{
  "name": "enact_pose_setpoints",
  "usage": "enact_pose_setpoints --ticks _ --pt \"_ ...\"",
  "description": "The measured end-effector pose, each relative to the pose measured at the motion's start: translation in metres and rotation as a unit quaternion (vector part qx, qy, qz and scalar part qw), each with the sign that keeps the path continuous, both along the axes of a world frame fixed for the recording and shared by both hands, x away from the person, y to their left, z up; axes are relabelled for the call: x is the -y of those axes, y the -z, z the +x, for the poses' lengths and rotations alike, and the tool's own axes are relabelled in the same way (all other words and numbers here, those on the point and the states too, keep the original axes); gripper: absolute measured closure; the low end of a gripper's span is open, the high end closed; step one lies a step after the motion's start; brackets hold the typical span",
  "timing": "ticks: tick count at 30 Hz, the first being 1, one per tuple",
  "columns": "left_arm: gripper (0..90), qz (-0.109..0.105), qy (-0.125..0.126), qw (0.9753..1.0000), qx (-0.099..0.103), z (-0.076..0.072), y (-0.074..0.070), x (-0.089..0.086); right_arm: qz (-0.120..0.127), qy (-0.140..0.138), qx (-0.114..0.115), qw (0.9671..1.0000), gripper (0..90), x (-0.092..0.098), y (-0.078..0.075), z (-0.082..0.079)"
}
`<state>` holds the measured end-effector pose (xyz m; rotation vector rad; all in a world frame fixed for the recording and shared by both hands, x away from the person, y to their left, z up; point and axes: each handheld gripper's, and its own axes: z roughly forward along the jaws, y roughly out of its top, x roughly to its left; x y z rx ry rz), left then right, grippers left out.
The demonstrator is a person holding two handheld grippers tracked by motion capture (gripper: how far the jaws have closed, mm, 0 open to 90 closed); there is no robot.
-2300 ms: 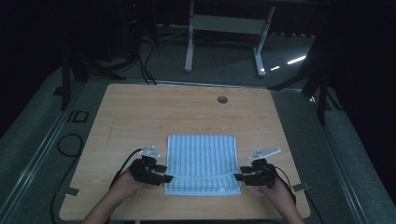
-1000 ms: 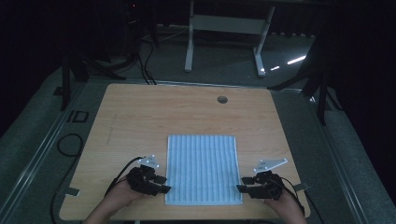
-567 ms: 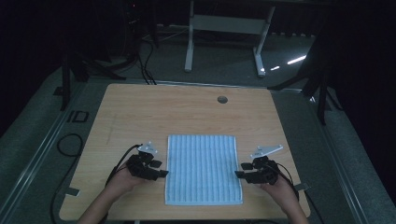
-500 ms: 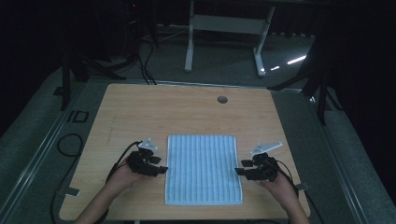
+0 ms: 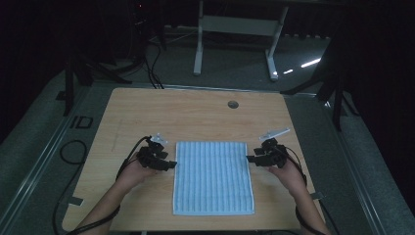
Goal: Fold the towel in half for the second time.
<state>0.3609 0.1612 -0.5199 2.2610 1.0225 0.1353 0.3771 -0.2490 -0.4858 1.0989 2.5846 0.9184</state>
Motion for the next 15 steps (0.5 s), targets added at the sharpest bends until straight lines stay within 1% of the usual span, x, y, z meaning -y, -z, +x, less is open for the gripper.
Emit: enact_pose_setpoints --ticks 1,2,4,5,6,7,8,10,11,12,15 --pt "40.5 -0.002 -0.002 1.0000 0.000 0.004 -0.001 0.001 -0.001 0.009 0.000 1.0000 50.4 -0.002 -0.002 0.011" --pt "40.5 -0.005 -0.005 1.0000 0.002 0.009 -0.002 0.001 -0.001 0.009 0.000 1.0000 50.4 -0.002 -0.002 0.011" --pt "40.5 -0.015 -0.005 0.9999 0.003 0.018 -0.005 0.002 0.001 0.013 0.001 0.9999 50.4 -0.005 -0.002 0.023" --pt "40.5 -0.019 -0.009 0.9998 0.005 0.022 -0.006 0.003 0.001 0.015 -0.001 0.9999 50.4 -0.006 -0.001 0.029" --pt "40.5 -0.017 -0.012 0.9998 0.005 0.027 -0.007 0.003 0.000 0.020 -0.002 0.9998 50.3 -0.008 0.000 0.035" --pt "40.5 -0.021 -0.018 0.9996 0.003 0.032 -0.007 0.004 0.004 0.024 -0.004 0.9997 50.4 -0.009 0.001 0.041" --pt "40.6 -0.027 -0.022 0.9994 -0.004 0.038 -0.007 0.004 0.006 0.026 -0.008 0.9996 50.3 -0.010 0.003 0.047" --pt "40.5 -0.028 -0.028 0.9992 -0.007 0.048 -0.007 0.006 0.003 0.038 -0.014 0.9992 50.3 -0.012 0.007 0.057" --pt "40.6 -0.030 -0.026 0.9992 -0.009 0.052 -0.006 0.007 0.006 0.041 -0.020 0.9989 50.3 -0.012 0.010 0.062" --pt "40.7 -0.038 -0.027 0.9988 -0.013 0.056 -0.005 0.007 0.009 0.047 -0.028 0.9985 49.7 -0.012 0.012 0.066" --pt "42.0 -0.040 -0.038 0.9982 -0.022 0.068 -0.001 0.008 0.019 0.061 -0.052 0.9966 48.0 -0.013 0.022 0.077"
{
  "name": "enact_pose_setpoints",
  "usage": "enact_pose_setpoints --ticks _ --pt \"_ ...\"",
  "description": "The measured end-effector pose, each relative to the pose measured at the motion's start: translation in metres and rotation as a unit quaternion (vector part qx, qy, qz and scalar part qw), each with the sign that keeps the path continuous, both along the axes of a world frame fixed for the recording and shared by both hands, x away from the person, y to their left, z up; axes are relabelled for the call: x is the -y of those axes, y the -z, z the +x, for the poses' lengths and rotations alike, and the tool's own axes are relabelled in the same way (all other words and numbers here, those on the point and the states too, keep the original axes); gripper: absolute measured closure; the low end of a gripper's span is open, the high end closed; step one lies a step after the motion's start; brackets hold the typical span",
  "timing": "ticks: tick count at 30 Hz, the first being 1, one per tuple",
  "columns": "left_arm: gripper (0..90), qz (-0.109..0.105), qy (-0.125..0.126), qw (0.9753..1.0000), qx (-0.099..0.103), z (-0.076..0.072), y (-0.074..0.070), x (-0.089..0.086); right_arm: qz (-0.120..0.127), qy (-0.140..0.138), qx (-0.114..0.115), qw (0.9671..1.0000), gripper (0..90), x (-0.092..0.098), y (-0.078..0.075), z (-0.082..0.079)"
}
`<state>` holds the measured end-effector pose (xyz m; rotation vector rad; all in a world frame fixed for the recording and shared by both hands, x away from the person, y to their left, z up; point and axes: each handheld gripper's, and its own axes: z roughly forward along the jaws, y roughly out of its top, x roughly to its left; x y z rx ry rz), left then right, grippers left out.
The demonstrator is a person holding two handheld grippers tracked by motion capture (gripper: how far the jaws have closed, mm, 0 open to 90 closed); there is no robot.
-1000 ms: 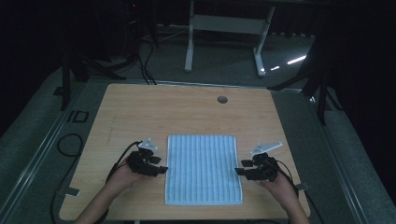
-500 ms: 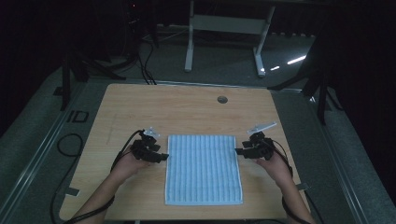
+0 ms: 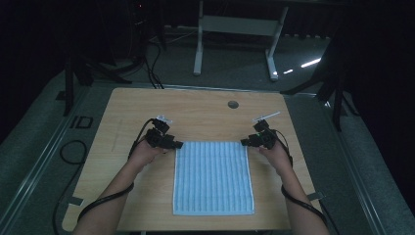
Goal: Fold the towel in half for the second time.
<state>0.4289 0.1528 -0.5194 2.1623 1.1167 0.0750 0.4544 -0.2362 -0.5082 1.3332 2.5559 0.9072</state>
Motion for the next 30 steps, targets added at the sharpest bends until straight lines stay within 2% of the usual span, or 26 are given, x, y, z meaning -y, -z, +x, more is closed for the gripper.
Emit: enact_pose_setpoints --ticks 4,6,7,8,9,11,12,15,17,19,23,24,26,27,30 --pt "42.9 0.023 -0.005 0.9997 -0.007 0.010 0.008 0.006 -0.018 0.005 -0.020 0.9996 48.9 -0.004 0.011 0.008" --pt "48.1 0.034 0.001 0.9993 -0.016 0.013 0.013 0.008 -0.023 -0.003 -0.024 0.9994 58.0 -0.006 0.014 0.009" --pt "51.2 0.032 0.003 0.9993 -0.020 0.014 0.016 0.009 -0.026 -0.008 -0.024 0.9993 62.1 -0.007 0.015 0.009" --pt "64.9 0.030 0.002 0.9994 -0.019 0.014 0.017 0.009 -0.025 -0.017 -0.029 0.9991 75.3 -0.009 0.017 0.010" --pt "64.9 0.017 0.006 0.9995 -0.025 0.015 0.018 0.009 -0.025 -0.017 -0.029 0.9991 75.3 -0.009 0.017 0.010" --pt "77.1 -0.009 0.019 0.9993 -0.030 0.015 0.019 0.010 -0.028 -0.020 -0.026 0.9991 85.3 -0.010 0.017 0.010" --pt "84.5 -0.009 0.025 0.9991 -0.033 0.014 0.019 0.011 -0.025 -0.021 -0.025 0.9991 86.9 -0.010 0.016 0.010" --pt "86.9 -0.002 0.026 0.9994 -0.024 0.013 0.017 0.015 -0.025 -0.019 -0.011 0.9995 88.0 -0.010 0.013 0.010" --pt "87.1 -0.002 0.015 0.9998 -0.013 0.013 0.012 0.014 -0.030 -0.019 -0.002 0.9994 88.1 -0.010 0.009 0.010" --pt "87.1 -0.015 0.004 0.9998 -0.007 0.014 0.005 0.012 -0.032 -0.015 0.008 0.9993 88.1 -0.010 0.004 0.010" --pt "87.2 -0.009 -0.005 0.9997 0.020 0.013 -0.012 0.010 -0.031 -0.015 0.027 0.9991 88.1 -0.008 -0.008 0.009" --pt "87.2 -0.019 -0.006 0.9996 0.020 0.012 -0.018 0.010 -0.030 -0.017 0.030 0.9990 88.1 -0.007 -0.012 0.009" --pt "87.2 -0.017 -0.001 0.9993 0.033 0.009 -0.028 0.010 -0.022 -0.018 0.041 0.9988 88.1 -0.006 -0.021 0.006" --pt "87.2 -0.022 0.005 0.9992 0.034 0.007 -0.032 0.010 -0.019 -0.022 0.044 0.9986 88.1 -0.006 -0.025 0.004" --pt "87.6 -0.017 0.016 0.9986 0.047 -0.001 -0.045 0.008 -0.011 -0.029 0.056 0.9979 88.1 -0.004 -0.038 -0.002"
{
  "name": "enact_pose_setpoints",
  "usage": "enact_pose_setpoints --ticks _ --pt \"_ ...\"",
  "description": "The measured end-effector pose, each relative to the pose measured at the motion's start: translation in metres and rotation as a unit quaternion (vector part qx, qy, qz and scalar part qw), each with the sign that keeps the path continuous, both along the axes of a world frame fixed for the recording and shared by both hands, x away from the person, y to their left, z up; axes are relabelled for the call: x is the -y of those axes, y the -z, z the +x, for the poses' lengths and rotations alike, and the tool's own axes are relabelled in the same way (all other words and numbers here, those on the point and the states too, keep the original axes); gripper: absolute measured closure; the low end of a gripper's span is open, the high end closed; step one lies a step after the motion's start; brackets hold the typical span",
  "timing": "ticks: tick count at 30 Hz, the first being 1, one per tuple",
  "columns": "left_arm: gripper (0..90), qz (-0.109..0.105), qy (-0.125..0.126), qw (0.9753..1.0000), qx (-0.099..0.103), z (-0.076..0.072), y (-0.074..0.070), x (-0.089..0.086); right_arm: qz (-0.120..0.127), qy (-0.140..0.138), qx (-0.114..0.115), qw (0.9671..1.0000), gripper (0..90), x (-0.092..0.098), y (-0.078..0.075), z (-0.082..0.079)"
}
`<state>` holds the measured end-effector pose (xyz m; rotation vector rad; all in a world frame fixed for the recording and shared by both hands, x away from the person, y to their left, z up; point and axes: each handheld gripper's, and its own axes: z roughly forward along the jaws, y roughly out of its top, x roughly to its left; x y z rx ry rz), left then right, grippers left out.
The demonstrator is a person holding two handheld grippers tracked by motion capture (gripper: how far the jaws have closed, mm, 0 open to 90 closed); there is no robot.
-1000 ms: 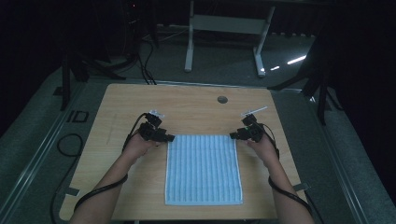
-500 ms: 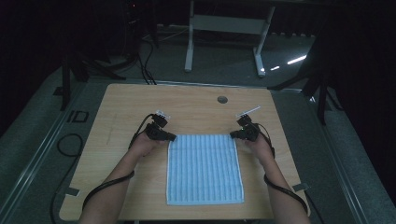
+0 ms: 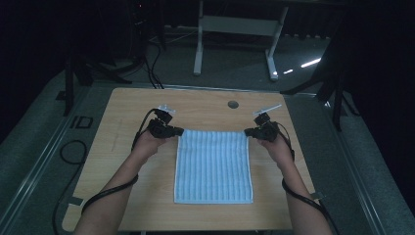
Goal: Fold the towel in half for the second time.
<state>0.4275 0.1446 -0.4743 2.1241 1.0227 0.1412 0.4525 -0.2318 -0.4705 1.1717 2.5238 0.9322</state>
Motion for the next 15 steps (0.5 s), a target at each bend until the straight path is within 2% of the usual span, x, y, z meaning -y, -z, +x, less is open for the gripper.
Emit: enact_pose_setpoints --ticks 2,4,7,9,10,11,12,14,15 --pt "87.6 0.002 -0.002 0.9999 0.015 -0.008 -0.008 -0.002 0.009 -0.005 0.015 0.9998 88.1 0.002 -0.010 -0.008" --pt "87.6 -0.002 0.011 0.9997 0.022 -0.018 -0.015 -0.005 0.021 -0.011 0.030 0.9993 88.1 0.006 -0.020 -0.018" --pt "87.6 -0.023 0.024 0.9990 0.029 -0.037 -0.022 -0.009 0.037 -0.024 0.044 0.9980 88.1 0.010 -0.029 -0.037" --pt "87.5 -0.030 0.033 0.9985 0.031 -0.051 -0.023 -0.010 0.042 -0.031 0.052 0.9973 88.1 0.013 -0.032 -0.052" --pt "87.5 -0.030 0.033 0.9985 0.031 -0.051 -0.023 -0.010 0.042 -0.031 0.052 0.9973 88.1 0.013 -0.032 -0.052" --pt "87.5 -0.037 0.040 0.9978 0.037 -0.066 -0.022 -0.012 0.048 -0.035 0.055 0.9967 88.1 0.015 -0.032 -0.060" --pt "87.5 -0.043 0.045 0.9975 0.034 -0.070 -0.021 -0.012 0.044 -0.043 0.066 0.9959 88.1 0.017 -0.032 -0.077" --pt "87.5 -0.048 0.049 0.9968 0.042 -0.085 -0.020 -0.014 0.051 -0.047 0.067 0.9953 88.1 0.021 -0.031 -0.090" --pt "87.5 -0.055 0.055 0.9962 0.038 -0.092 -0.018 -0.015 0.054 -0.050 0.069 0.9949 88.1 0.023 -0.030 -0.098"
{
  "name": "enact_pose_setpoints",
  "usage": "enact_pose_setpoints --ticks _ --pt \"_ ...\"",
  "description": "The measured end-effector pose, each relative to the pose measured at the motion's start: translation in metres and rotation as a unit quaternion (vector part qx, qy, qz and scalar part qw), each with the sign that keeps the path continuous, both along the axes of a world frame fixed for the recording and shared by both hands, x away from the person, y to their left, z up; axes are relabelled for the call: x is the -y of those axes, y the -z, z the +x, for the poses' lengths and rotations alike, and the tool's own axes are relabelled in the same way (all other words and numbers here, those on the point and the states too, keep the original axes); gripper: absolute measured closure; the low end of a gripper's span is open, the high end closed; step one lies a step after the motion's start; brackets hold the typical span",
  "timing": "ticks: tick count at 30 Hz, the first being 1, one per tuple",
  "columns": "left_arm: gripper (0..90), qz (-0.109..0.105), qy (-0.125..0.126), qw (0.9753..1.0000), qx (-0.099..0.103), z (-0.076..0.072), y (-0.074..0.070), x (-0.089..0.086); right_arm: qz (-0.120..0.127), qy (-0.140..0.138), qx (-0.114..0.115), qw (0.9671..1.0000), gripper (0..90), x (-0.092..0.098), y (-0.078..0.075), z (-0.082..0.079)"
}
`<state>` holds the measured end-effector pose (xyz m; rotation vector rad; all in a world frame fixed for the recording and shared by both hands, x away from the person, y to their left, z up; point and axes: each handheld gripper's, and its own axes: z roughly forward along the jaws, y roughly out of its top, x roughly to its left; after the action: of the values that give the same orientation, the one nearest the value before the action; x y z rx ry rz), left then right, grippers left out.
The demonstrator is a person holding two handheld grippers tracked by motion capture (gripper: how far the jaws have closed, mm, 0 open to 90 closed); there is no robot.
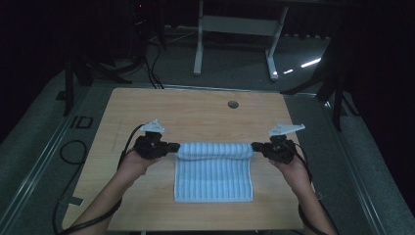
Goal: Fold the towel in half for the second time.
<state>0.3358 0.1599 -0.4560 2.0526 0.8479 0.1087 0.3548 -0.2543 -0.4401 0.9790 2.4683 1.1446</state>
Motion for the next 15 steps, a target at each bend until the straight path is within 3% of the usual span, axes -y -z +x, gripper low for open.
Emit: enact_pose_setpoints --ticks 2,3,6,9,10,12,13,15 --pt "87.5 0.002 0.007 1.0000 0.002 -0.015 0.004 0.000 0.011 -0.007 -0.005 0.9999 88.0 0.005 0.005 -0.023" --pt "87.5 0.002 0.014 0.9999 -0.002 -0.021 0.007 0.000 0.011 -0.007 -0.005 0.9999 88.0 0.005 0.005 -0.023" --pt "87.4 0.015 0.023 0.9996 -0.008 -0.038 0.016 0.001 0.011 -0.017 -0.013 0.9997 88.0 0.007 0.012 -0.044" --pt "87.3 0.009 0.028 0.9994 -0.018 -0.052 0.023 0.000 -0.008 -0.028 -0.013 0.9995 88.0 0.004 0.018 -0.063" --pt "87.3 0.010 0.025 0.9996 -0.012 -0.058 0.024 0.001 -0.008 -0.031 -0.014 0.9994 88.0 0.003 0.019 -0.069" --pt "87.3 0.006 0.032 0.9993 -0.021 -0.066 0.029 0.001 -0.009 -0.032 -0.016 0.9993 88.0 0.004 0.022 -0.084" --pt "87.3 0.011 0.028 0.9995 -0.013 -0.071 0.031 0.002 -0.009 -0.032 -0.016 0.9993 88.0 0.004 0.022 -0.084" --pt "86.9 0.019 0.036 0.9989 -0.023 -0.079 0.035 0.004 -0.012 -0.033 -0.013 0.9993 87.9 0.005 0.024 -0.093"
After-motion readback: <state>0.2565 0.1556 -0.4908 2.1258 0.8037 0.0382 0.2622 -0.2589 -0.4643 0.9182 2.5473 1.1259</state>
